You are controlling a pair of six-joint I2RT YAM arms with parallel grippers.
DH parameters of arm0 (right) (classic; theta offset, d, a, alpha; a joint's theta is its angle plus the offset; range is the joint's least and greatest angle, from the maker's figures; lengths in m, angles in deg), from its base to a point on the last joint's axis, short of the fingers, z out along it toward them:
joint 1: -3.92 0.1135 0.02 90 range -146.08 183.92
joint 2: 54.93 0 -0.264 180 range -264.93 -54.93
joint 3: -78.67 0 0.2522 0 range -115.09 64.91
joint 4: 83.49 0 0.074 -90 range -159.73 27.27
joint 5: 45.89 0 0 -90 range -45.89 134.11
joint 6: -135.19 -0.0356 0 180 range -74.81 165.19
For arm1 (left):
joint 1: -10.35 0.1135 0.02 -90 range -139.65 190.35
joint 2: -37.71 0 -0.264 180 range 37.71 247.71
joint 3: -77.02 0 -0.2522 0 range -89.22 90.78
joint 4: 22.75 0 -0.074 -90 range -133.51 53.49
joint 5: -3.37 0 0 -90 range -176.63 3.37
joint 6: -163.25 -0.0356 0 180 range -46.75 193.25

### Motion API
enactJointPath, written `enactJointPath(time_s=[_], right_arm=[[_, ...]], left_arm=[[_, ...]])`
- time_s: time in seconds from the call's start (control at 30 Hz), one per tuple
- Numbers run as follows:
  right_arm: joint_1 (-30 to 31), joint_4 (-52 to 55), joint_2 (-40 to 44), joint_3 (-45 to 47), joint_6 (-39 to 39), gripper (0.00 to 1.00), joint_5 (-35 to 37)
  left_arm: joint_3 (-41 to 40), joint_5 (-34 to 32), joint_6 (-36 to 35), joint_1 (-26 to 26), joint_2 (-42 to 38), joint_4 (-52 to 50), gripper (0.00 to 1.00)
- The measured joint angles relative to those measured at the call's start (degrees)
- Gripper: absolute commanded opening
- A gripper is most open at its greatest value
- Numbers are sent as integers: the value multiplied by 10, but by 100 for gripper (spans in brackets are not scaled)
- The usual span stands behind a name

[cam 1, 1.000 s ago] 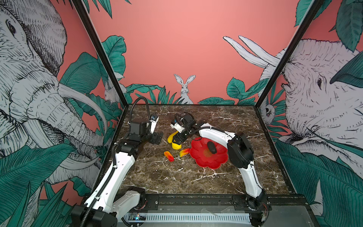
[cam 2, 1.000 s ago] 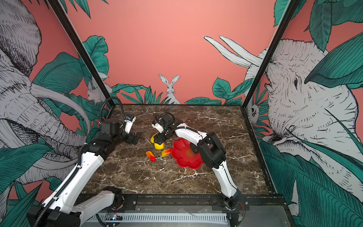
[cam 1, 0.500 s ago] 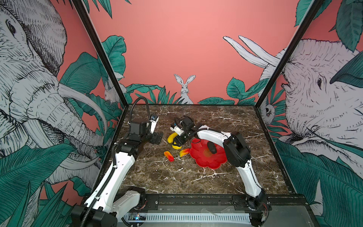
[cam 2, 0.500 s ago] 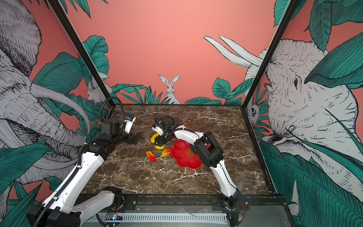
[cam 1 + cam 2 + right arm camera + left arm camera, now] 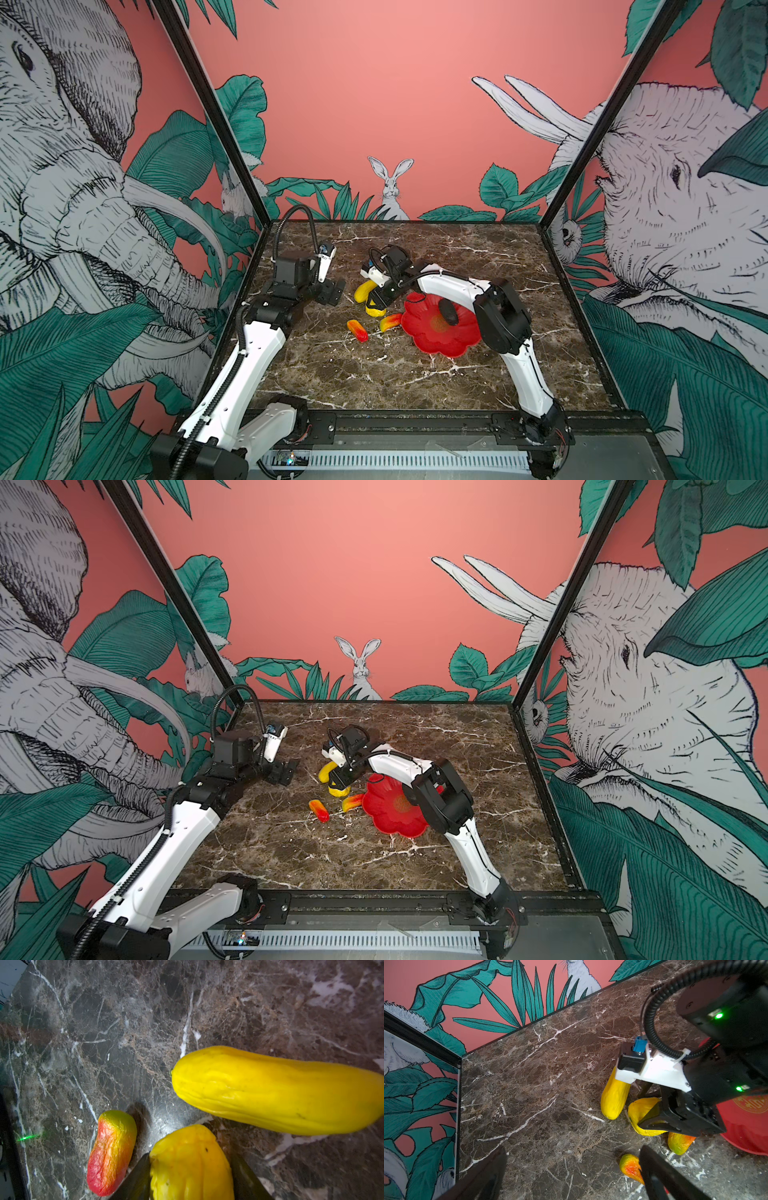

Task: Arrange fruit in a fruit bowl
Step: Pick up the fruit from the center of the table, then place the fruit in the fruit bowl.

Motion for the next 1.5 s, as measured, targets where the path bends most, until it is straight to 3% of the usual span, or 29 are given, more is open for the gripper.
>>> enactJointPath(time_s=[0.3, 0.43, 0.63, 0.97, 1.5], right_arm=[[-21, 9, 164, 24, 16, 24, 15], [-52, 14, 255, 84, 23, 24, 43], [-90, 44, 325, 201, 26, 23, 95], [-102, 53, 335, 331, 9, 22, 137], [-106, -31, 266, 352, -7, 24, 141]], left_arm=[[0, 0, 0, 0, 0, 0, 100], [0, 0, -1, 0, 0, 0, 100], [0, 0, -1, 0, 0, 0, 100], [0, 0, -1, 0, 0, 0, 100], [0, 0, -1, 0, 0, 0, 100]])
